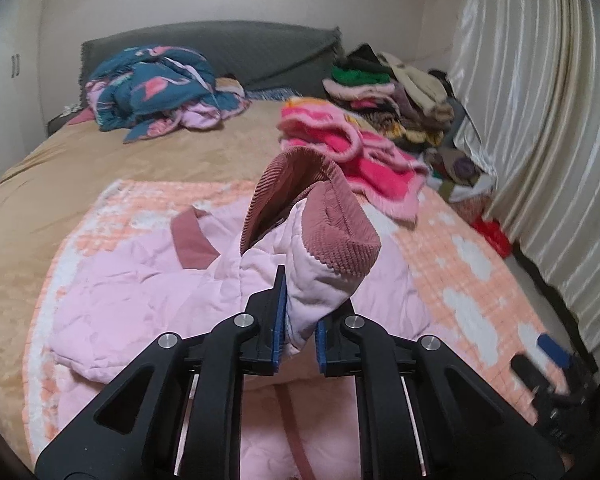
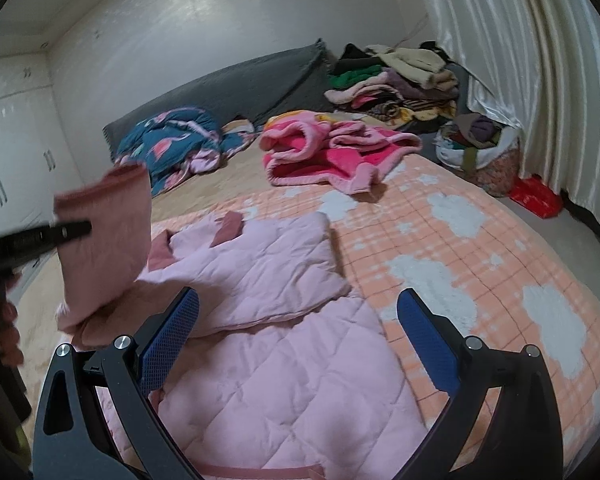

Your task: Fold large clothes

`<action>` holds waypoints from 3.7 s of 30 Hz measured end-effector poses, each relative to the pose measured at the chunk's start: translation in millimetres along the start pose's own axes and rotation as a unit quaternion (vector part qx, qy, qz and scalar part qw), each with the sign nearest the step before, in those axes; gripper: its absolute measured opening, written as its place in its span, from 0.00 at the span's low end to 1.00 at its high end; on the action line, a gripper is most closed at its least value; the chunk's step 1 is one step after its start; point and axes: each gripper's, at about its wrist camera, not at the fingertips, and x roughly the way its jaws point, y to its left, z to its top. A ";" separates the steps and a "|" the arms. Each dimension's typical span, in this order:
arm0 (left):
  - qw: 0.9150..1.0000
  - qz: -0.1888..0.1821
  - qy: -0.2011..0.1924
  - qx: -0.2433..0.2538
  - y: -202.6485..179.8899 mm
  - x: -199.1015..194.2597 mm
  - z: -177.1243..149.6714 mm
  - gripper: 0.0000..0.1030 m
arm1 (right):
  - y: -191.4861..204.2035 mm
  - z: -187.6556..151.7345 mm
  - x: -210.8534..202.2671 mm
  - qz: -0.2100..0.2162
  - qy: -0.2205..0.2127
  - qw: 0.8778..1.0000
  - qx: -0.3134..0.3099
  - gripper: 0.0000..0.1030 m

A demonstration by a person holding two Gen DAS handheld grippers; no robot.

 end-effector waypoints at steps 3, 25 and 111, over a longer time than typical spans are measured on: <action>1.000 -0.006 0.012 0.013 -8.8 12.3 -9.5 0.06 | -9.3 -0.8 2.6 -0.006 0.004 1.000 0.011 0.96; 0.992 -0.066 0.051 0.093 -49.6 20.5 -47.8 0.71 | -35.6 -4.7 15.7 -0.021 0.029 0.998 0.048 0.96; 0.992 0.013 0.105 -0.070 199.2 107.0 -88.1 0.66 | 177.9 20.2 180.3 0.117 0.133 0.967 -0.184 0.68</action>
